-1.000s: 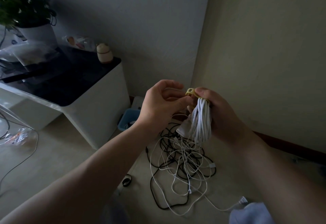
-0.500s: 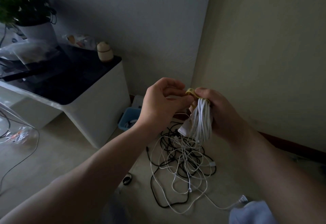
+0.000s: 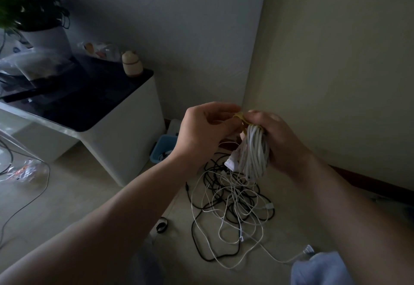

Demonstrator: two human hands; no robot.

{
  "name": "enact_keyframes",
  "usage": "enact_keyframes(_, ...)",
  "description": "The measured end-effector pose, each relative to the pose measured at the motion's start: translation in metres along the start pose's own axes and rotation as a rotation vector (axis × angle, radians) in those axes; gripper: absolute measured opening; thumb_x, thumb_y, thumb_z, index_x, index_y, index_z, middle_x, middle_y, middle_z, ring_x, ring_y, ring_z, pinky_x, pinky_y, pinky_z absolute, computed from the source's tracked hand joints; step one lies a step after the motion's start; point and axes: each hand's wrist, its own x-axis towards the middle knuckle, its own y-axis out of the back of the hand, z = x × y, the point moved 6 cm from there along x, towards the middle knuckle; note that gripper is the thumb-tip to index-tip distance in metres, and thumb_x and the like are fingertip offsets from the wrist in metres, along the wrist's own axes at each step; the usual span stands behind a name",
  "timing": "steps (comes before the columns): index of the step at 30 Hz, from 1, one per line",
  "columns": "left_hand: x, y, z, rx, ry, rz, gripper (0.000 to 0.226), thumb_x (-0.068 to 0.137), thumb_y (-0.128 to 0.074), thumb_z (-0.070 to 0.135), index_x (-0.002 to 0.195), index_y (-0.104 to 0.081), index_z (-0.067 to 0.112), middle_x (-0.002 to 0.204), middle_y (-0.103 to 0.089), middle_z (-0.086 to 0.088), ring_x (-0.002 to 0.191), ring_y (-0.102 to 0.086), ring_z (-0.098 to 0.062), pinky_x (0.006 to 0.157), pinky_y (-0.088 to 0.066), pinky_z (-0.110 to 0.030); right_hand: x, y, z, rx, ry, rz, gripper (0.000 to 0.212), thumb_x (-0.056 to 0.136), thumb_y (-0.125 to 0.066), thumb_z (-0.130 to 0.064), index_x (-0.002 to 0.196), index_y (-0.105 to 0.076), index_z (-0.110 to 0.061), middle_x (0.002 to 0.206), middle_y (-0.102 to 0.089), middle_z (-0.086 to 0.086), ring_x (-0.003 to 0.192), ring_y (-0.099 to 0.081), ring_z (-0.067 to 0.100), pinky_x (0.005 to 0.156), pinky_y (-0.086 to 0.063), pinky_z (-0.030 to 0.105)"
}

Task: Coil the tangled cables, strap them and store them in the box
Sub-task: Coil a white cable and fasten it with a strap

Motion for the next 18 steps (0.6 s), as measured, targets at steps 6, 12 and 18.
enact_keyframes(6, -0.0014, 0.0036, -0.006, -0.053, 0.063, 0.031, 0.016, 0.086, -0.077, 0.008, 0.1, -0.072, 0.013, 0.086, -0.078, -0.005, 0.08, -0.077, -0.022, 0.07, -0.061, -0.029, 0.0055, 0.0073, 0.007, -0.034, -0.034, 0.124, 0.023, 0.084, -0.072, -0.029, 0.069, -0.062, -0.014, 0.061, -0.053, 0.009, 0.055, -0.044, 0.024, 0.056, -0.039, 0.031)
enact_keyframes(12, -0.003, 0.0035, -0.0064, -0.009, 0.018, 0.095, 0.013, 0.088, -0.076, 0.01, 0.1, -0.072, 0.013, 0.079, -0.078, -0.003, 0.074, -0.077, -0.02, 0.068, -0.061, -0.031, 0.005, 0.0041, 0.004, -0.073, 0.035, 0.138, 0.029, 0.093, -0.068, -0.021, 0.064, -0.066, -0.02, 0.053, -0.055, -0.001, 0.039, -0.046, 0.006, 0.039, -0.04, 0.018)
enact_keyframes(18, -0.0068, 0.0031, -0.0042, 0.086, -0.039, 0.196, 0.019, 0.088, -0.075, 0.016, 0.102, -0.063, 0.017, 0.079, -0.077, 0.0, 0.074, -0.076, -0.018, 0.078, -0.062, -0.048, 0.0033, 0.002, -0.0017, -0.148, 0.078, 0.183, 0.027, 0.09, -0.069, -0.026, 0.064, -0.065, -0.02, 0.061, -0.053, 0.008, 0.044, -0.045, 0.011, 0.043, -0.04, 0.022)
